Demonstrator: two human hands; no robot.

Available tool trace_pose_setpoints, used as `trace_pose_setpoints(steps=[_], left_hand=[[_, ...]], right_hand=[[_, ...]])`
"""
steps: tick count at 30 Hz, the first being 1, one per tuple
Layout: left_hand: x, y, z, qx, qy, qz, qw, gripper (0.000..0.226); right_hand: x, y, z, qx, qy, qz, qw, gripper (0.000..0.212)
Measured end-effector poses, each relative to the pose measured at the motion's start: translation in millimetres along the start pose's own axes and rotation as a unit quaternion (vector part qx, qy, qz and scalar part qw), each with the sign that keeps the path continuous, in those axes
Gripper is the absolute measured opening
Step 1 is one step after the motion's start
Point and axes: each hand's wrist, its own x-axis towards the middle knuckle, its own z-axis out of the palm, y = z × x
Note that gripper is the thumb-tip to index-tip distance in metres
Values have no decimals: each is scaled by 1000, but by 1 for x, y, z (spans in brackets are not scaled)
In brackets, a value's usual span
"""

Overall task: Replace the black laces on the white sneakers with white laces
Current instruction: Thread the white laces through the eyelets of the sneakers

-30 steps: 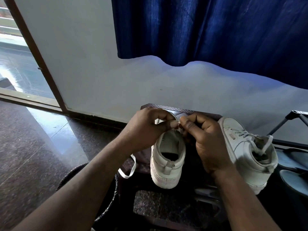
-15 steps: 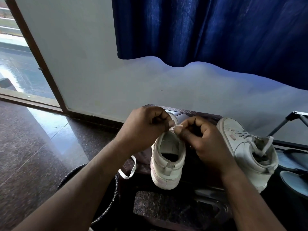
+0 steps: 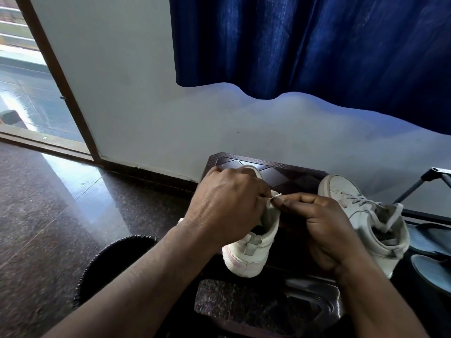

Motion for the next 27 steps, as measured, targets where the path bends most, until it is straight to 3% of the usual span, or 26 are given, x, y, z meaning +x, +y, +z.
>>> trace_pose_setpoints(steps=[4, 7, 10, 19, 27], left_hand=[[2, -1, 2, -6, 2, -11, 1000, 23], [3, -4, 3, -86, 0, -57, 995, 9], [5, -5, 4, -143, -7, -97, 985, 10], [4, -12, 8, -42, -3, -53, 998, 11], [6, -12, 12, -51, -5, -39, 998, 25]], right_hand=[[2, 3, -4, 22, -22, 10, 999, 32], [4, 4, -6, 20, -21, 9, 1000, 37], [3, 5, -4, 22, -19, 8, 1000, 43], [2, 4, -3, 41, -19, 18, 999, 37], [5, 7, -2, 25, -13, 6, 1000, 26]])
